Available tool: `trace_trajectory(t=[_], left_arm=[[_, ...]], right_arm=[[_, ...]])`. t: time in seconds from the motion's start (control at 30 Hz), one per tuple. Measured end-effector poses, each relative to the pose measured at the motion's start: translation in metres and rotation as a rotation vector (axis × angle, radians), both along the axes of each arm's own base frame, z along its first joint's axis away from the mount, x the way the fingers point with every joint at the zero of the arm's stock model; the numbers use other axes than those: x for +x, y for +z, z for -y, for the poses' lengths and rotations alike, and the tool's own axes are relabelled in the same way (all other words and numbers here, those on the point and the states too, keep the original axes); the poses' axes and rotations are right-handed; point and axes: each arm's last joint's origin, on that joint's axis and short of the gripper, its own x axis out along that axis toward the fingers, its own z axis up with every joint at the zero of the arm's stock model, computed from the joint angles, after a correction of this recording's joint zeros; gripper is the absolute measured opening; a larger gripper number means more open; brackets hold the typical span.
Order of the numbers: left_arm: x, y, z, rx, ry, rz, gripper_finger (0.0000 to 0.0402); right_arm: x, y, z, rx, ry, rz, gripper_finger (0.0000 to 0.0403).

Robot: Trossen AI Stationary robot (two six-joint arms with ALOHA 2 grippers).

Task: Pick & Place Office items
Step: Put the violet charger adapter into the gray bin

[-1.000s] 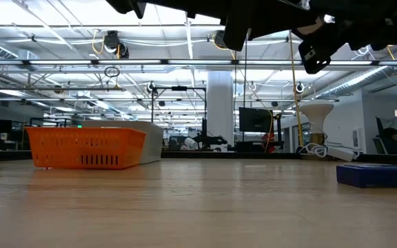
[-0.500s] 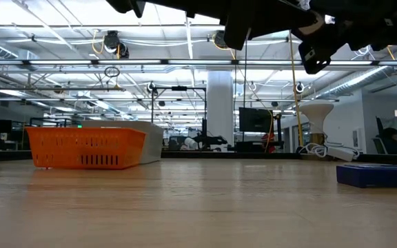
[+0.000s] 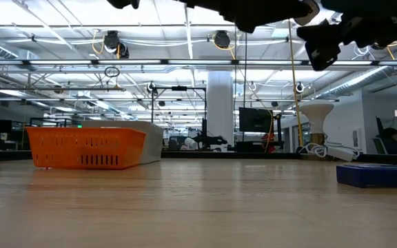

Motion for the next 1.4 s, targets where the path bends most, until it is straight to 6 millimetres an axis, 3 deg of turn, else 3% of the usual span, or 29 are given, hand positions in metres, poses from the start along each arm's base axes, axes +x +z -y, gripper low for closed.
trace_trajectory(t=[0.2,0.43,0.67,0.97,1.2,1.4], left_arm=[[0.0,0.0,-0.001,-0.053,0.006,0.009,0.0163],[0.0,-0.006,-0.002,-0.154,-0.012,-0.038,0.0163],[-0.001,-0.018,-0.01,-0.292,0.044,-0.142,0.0172],[0.002,-0.02,-0.016,-0.55,-0.15,-0.196,0.016],[0.001,-0.029,-0.039,-0.675,-0.258,-0.204,0.016],[-0.018,-0.053,-0.061,-0.78,-0.269,-0.069,0.016]], right_arm=[[-0.015,0.006,0.005,-0.036,-0.005,-0.028,0.0225],[-0.029,0.007,0.015,-0.079,-0.149,-0.08,0.0214],[-0.034,0.004,0.018,-0.1,-0.205,-0.12,0.0212],[-0.034,0.003,0.018,-0.123,-0.205,-0.127,0.0212],[-0.036,0.001,0.019,-0.13,-0.204,-0.146,0.0212],[-0.037,0.003,0.019,-0.123,-0.204,-0.138,0.0212]])
